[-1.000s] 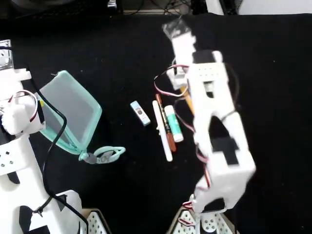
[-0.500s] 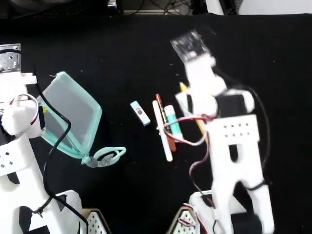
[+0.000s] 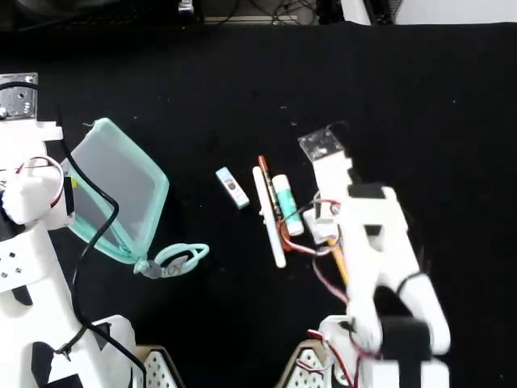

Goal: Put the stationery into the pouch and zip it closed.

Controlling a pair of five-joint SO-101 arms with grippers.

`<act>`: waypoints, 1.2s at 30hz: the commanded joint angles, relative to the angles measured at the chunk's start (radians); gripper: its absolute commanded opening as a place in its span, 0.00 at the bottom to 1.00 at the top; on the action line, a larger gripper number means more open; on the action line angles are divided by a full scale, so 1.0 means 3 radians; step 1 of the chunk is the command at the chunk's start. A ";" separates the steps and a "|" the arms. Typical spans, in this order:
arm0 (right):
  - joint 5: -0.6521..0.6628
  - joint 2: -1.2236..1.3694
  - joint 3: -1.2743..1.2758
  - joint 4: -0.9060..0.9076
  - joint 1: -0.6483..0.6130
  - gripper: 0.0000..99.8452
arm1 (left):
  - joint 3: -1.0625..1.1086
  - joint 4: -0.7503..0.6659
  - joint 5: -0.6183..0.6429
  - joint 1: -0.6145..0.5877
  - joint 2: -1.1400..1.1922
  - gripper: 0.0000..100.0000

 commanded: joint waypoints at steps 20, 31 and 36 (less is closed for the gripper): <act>0.0031 0.1895 -0.2135 0.0793 0.0020 0.10 | -0.0141 0.0015 -0.0031 0.0033 -0.0026 0.08; 0.0031 0.0504 -0.2013 0.1018 0.0010 0.01 | -0.0136 0.0041 -0.0031 0.0033 -0.0026 0.08; -0.0113 -0.0990 -0.1987 0.1289 -0.0292 0.01 | -0.0038 0.0046 -0.0031 0.0038 -0.0026 0.08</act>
